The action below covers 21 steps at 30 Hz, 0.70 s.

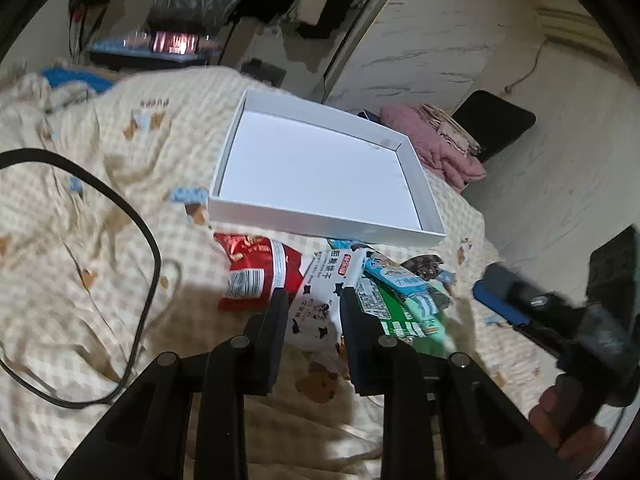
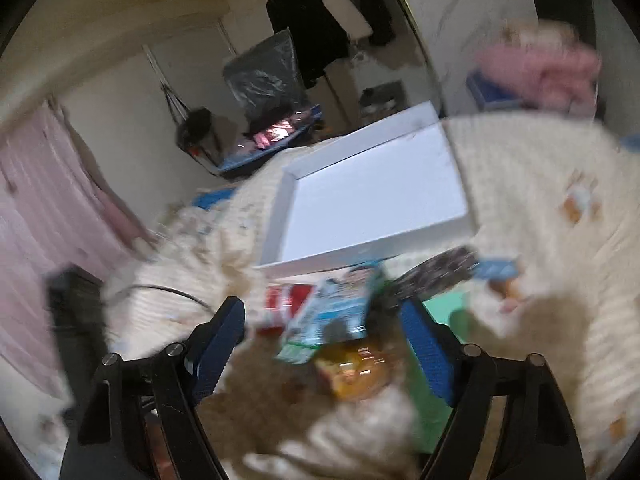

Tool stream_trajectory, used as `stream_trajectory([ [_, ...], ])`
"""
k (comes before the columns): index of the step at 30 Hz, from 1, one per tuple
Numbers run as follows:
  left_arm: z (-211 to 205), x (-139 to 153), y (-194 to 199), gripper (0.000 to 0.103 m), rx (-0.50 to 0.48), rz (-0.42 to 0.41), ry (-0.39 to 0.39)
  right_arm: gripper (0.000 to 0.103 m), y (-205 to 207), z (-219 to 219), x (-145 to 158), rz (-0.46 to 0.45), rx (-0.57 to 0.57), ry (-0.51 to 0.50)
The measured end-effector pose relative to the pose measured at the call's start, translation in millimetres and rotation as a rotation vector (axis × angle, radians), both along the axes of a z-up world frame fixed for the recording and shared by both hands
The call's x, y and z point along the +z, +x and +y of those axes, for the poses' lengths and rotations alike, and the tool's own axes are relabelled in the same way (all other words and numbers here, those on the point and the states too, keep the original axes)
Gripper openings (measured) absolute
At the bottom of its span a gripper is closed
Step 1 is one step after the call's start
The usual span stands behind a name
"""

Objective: Organize objects
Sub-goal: 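Move both grippers toward the pile of snacks in front of the white box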

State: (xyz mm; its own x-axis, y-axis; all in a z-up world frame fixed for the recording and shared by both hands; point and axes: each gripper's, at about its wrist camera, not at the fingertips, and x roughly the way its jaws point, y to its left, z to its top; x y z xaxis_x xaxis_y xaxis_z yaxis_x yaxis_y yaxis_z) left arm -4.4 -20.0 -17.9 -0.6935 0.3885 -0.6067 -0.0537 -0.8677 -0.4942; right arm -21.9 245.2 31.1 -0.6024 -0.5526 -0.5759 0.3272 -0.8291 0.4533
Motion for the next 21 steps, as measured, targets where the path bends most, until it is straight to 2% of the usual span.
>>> stream_trajectory([
  [2,-0.9,-1.5,-0.1,0.028,-0.023,-0.010,0.045,0.058,-1.0,-2.2,-1.1,-0.004,-0.028,0.068],
  [4,3.8,-0.2,1.3,0.028,-0.039,-0.006,0.034,0.058,-1.9,-4.3,-4.1,-0.016,-0.044,0.105],
  [7,10.3,1.1,3.1,0.028,-0.086,0.009,0.043,0.056,-4.0,-5.1,-7.6,-0.038,-0.029,0.095],
  [8,10.6,1.9,3.8,0.028,-0.087,0.016,0.041,0.052,-3.5,-5.3,-8.0,-0.033,-0.030,0.092],
  [9,11.5,3.6,5.2,0.028,-0.084,0.028,0.033,0.043,-1.9,-4.4,-7.4,-0.015,-0.031,0.081],
  [12,8.8,7.8,9.6,0.027,-0.079,0.064,0.050,0.043,1.5,1.3,-1.7,0.042,-0.054,0.066],
  [14,5.7,10.9,13.1,0.021,-0.076,0.092,0.068,0.043,3.5,4.8,-0.1,0.064,-0.075,0.040],
  [18,2.4,19.7,19.9,0.021,-0.056,0.166,0.087,0.043,1.8,6.1,0.4,0.066,-0.103,0.054],
  [21,3.0,23.3,18.6,0.021,-0.064,0.178,0.083,0.043,-1.1,5.2,-1.3,0.028,-0.071,0.013],
])
